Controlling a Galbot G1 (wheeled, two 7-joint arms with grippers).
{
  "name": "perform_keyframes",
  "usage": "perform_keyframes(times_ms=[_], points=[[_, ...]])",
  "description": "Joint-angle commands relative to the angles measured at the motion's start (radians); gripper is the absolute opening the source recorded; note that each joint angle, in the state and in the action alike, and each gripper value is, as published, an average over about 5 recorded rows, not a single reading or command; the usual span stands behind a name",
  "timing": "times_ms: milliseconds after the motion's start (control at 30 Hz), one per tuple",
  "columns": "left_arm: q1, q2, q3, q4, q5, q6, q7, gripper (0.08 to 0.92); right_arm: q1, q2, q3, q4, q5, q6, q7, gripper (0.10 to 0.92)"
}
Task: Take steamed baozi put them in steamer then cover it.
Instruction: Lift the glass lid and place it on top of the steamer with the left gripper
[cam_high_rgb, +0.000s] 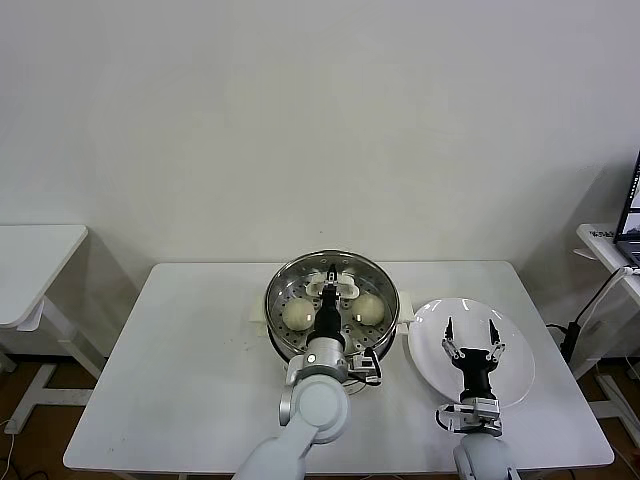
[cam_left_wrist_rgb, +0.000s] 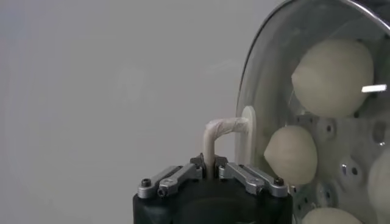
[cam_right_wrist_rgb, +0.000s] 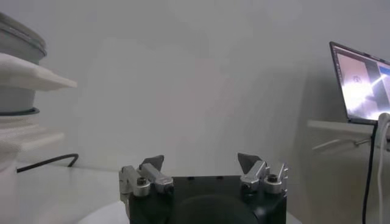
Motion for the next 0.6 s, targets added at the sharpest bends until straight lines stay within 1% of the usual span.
perform_keyframes(times_ms=[33,600], points=[[0.002,-0.002,-0.001,0.006,0.012,-0.003,0.005,0.194,0.001,0.001,0.000,-0.001,0.000,0.001,0.000,0.823],[0.014,-0.005,-0.012,-0.004,0.026,-0.024,0.042,0.196,0.004,0.001,0.003,-0.002,0.000,0.002,0.002,0.823]])
